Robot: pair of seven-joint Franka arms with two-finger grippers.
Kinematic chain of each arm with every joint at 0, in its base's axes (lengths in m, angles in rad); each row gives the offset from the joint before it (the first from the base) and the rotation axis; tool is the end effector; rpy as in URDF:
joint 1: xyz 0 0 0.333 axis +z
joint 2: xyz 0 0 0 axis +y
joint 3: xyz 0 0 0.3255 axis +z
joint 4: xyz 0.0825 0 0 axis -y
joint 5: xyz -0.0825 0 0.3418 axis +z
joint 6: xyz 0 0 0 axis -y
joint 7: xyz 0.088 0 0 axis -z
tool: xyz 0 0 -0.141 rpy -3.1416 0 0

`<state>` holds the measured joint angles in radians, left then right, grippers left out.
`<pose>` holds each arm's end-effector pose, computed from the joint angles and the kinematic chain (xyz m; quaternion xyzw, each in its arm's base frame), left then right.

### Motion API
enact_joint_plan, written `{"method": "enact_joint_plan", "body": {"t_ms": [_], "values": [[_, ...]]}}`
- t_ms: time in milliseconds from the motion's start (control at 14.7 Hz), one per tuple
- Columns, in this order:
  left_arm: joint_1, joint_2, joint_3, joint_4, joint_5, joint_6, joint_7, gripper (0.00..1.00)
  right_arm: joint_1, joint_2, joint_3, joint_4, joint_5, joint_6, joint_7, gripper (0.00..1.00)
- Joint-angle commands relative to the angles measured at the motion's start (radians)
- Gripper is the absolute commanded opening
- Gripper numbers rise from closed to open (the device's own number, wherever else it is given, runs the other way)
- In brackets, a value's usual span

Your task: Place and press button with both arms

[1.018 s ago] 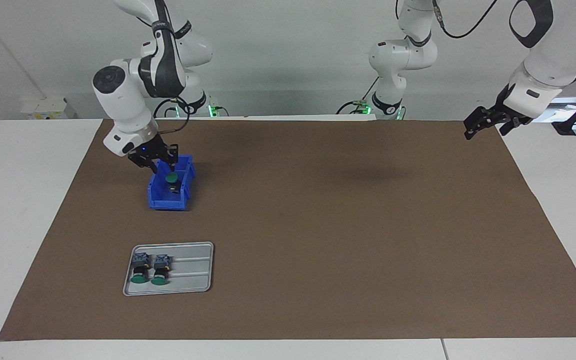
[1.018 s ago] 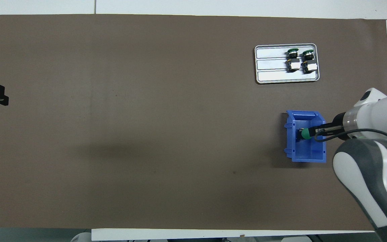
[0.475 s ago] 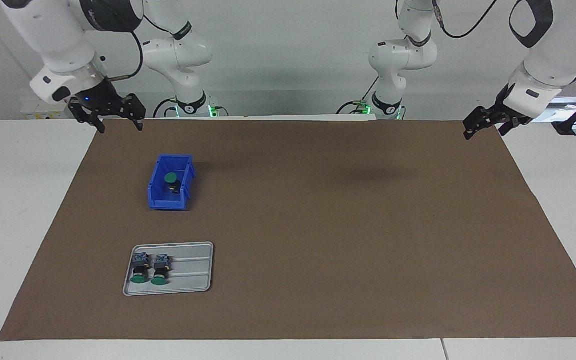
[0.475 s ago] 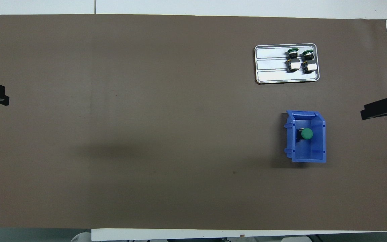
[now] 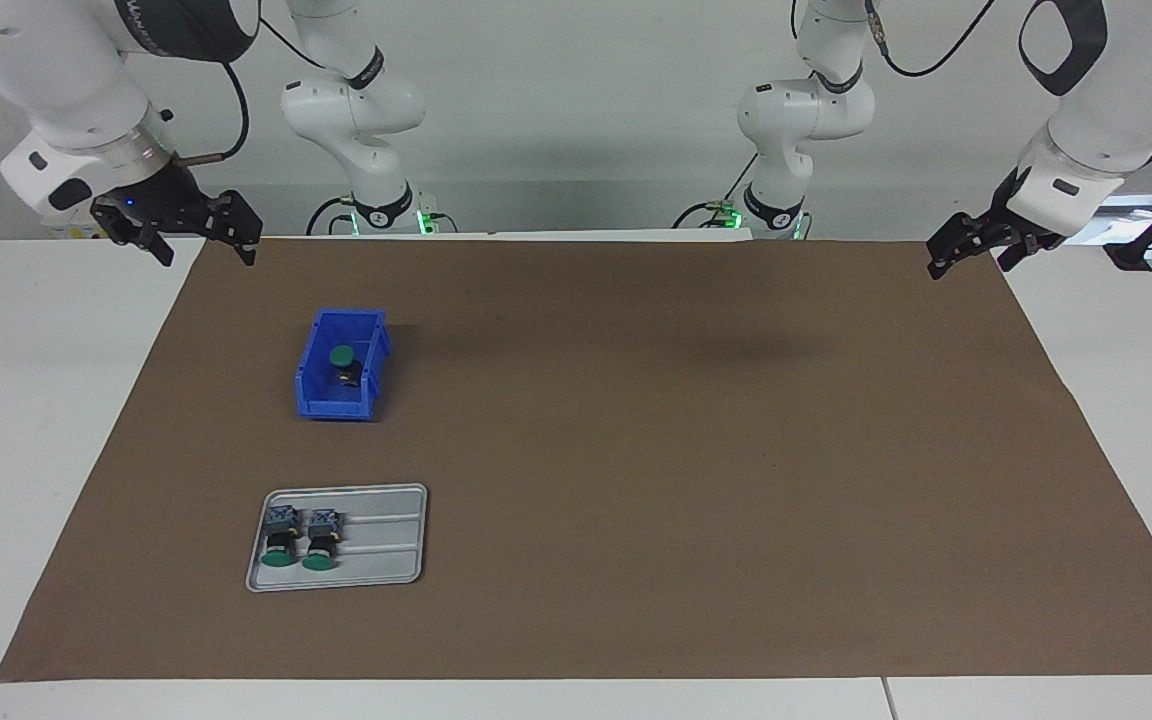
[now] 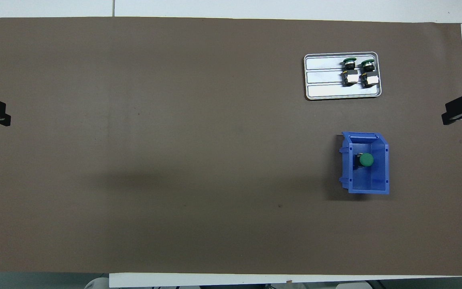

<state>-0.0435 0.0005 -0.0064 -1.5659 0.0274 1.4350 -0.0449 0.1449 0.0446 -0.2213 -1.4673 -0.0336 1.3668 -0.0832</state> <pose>0.4925 -0.0204 0.5912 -0.9977 0.0015 0.0649 0.0168 0.4980 -0.0406 0.6054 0.9972 0.0009 -0.0734 0.0157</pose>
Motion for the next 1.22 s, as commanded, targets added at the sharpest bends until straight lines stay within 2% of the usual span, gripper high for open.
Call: {"method": "enact_joint_plan", "body": {"t_ms": [0, 204, 475, 1154], "values": [[0.004, -0.025, 0.003, -0.028, -0.009, 0.013, -0.01, 1.0, -0.057, 0.012, 0.007, 0.031, 0.012, -0.028, -0.013, 1.0], [0.005, -0.025, 0.005, -0.028, -0.009, 0.013, -0.01, 1.0, -0.094, 0.023, 0.045, 0.045, 0.037, -0.02, -0.01, 1.0], [0.005, -0.025, 0.005, -0.028, -0.009, 0.013, -0.01, 1.0, -0.217, 0.011, 0.203, 0.044, 0.023, -0.025, -0.01, 1.0], [0.005, -0.025, 0.005, -0.028, -0.009, 0.013, -0.01, 1.0, -0.223, 0.017, 0.211, 0.038, 0.024, 0.005, -0.01, 1.0]]}}
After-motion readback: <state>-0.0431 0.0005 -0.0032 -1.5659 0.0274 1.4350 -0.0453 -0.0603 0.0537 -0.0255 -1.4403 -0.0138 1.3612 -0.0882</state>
